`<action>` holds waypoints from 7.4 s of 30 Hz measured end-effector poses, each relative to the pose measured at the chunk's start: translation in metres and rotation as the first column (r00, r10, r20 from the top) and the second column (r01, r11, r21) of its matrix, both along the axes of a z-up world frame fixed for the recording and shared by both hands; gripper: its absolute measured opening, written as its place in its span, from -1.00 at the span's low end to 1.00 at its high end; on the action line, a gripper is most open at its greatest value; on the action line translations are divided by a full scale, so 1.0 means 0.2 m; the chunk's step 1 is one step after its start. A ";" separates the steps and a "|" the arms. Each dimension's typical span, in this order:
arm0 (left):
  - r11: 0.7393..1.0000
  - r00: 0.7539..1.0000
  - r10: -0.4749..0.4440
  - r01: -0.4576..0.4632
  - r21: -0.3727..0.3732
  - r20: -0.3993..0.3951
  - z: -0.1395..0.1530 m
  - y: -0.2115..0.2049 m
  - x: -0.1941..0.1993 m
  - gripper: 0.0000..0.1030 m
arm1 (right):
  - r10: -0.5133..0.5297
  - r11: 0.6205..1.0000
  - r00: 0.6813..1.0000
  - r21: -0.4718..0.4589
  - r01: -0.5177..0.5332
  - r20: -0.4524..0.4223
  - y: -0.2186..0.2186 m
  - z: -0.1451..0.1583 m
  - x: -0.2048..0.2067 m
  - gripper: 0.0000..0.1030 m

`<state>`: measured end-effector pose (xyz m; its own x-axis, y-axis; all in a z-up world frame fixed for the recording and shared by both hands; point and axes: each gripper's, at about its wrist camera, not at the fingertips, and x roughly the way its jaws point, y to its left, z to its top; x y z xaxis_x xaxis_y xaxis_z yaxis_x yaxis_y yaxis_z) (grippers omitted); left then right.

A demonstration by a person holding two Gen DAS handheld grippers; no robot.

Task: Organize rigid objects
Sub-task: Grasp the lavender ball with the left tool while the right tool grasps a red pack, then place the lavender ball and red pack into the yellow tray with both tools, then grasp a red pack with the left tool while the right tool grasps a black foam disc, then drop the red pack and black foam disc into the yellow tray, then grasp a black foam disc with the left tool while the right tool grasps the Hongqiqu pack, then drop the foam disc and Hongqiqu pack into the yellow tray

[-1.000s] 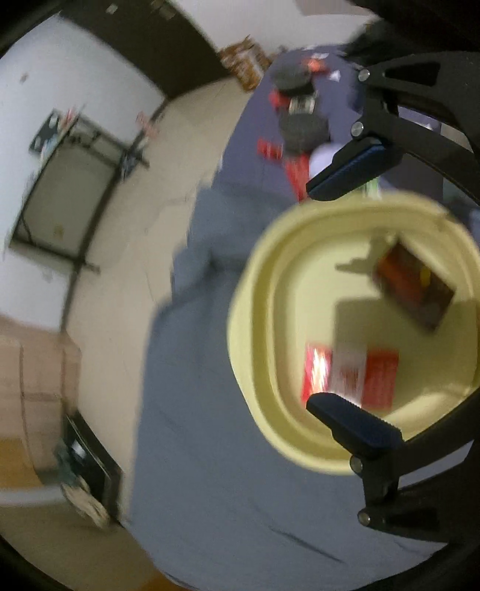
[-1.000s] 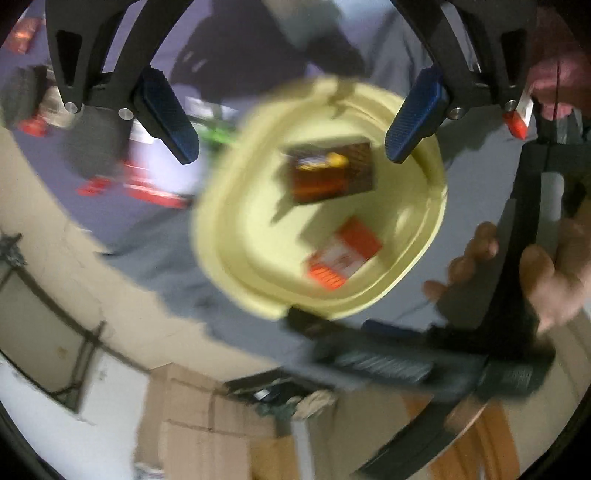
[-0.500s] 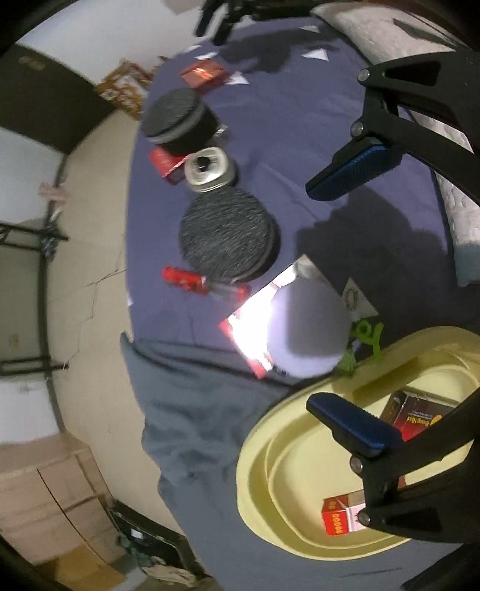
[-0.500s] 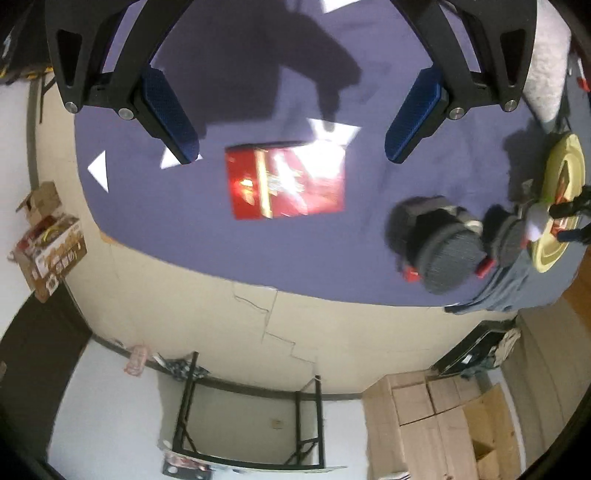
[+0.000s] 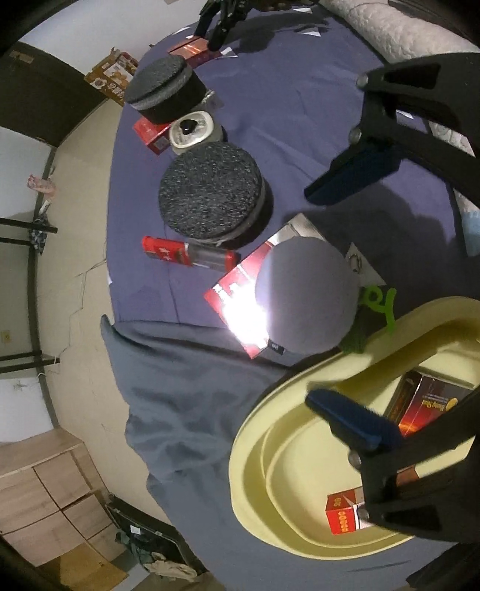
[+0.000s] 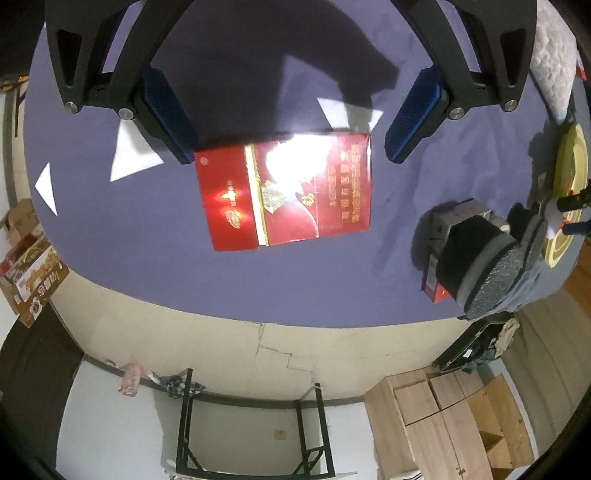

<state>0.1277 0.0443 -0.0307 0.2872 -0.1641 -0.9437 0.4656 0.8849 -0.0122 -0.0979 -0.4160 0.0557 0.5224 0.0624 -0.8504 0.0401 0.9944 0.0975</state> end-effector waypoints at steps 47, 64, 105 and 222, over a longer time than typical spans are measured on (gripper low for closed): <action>0.908 0.910 0.411 -0.414 -0.068 -0.046 0.10 1.17 0.16 0.14 | 0.774 0.631 0.633 -0.071 -0.772 -0.002 2.47 0.08 0.29 0.77; 0.916 0.916 0.402 -0.401 -0.014 0.014 0.10 1.13 0.12 0.45 | 0.743 0.669 0.669 -0.073 -0.740 0.024 2.49 0.03 0.24 0.99; 0.969 0.963 0.244 -0.247 -0.011 -0.118 -0.18 -0.12 0.06 0.27 | 0.096 0.994 0.993 0.050 -0.099 0.073 0.74 -0.06 0.46 0.84; 0.818 0.822 0.568 -0.557 -0.143 0.046 0.30 1.35 -0.35 0.34 | 0.637 0.768 0.766 0.017 -0.640 0.084 1.94 0.31 0.15 0.09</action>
<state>0.0573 0.3134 0.0293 0.4397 -0.0574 -0.8963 -0.1089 0.9872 -0.1166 -0.0684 -0.0280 0.1186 0.4058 0.4379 -0.8022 -0.6114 0.7825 0.1179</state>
